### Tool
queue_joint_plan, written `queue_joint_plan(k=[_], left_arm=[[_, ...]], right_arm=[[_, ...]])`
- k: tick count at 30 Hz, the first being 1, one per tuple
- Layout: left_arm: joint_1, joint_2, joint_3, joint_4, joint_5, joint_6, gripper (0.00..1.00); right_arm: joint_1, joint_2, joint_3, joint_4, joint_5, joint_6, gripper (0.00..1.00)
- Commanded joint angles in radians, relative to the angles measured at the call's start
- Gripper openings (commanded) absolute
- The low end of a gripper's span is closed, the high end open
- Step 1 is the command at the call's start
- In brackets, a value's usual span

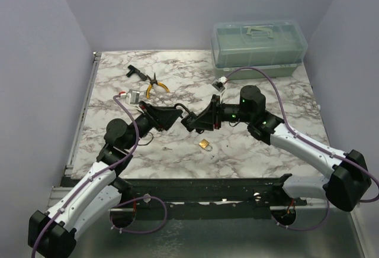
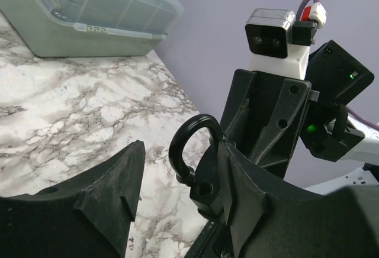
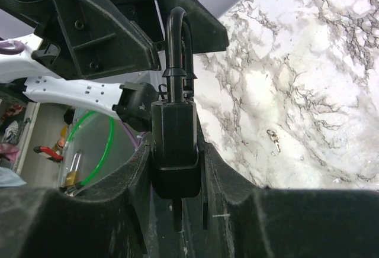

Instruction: Unlock with the key

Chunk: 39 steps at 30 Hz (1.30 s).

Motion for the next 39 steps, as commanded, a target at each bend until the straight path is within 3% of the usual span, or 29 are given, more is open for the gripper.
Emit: queue_joint_plan(k=[1, 9, 17, 29, 39], left_arm=[[-0.001, -0.013, 0.031, -0.03, -0.008, 0.032, 0.56], [0.0, -0.033, 0.016, -0.074, 0.001, 0.048, 0.44], [0.0, -0.054, 0.049, -0.198, -0.035, 0.083, 0.42], [0.0, 0.015, 0.079, -0.179, 0.024, 0.076, 0.2], [-0.002, 0.099, 0.097, -0.129, -0.002, 0.091, 0.19]], right_arm=[[0.007, -0.01, 0.009, 0.055, -0.009, 0.001, 0.0], [0.007, -0.014, 0.02, 0.004, 0.05, -0.007, 0.01], [0.007, -0.012, 0.027, -0.008, 0.085, -0.007, 0.01], [0.017, 0.021, 0.036, 0.011, 0.02, 0.001, 0.01], [0.043, 0.038, 0.063, 0.024, -0.069, 0.006, 0.01]])
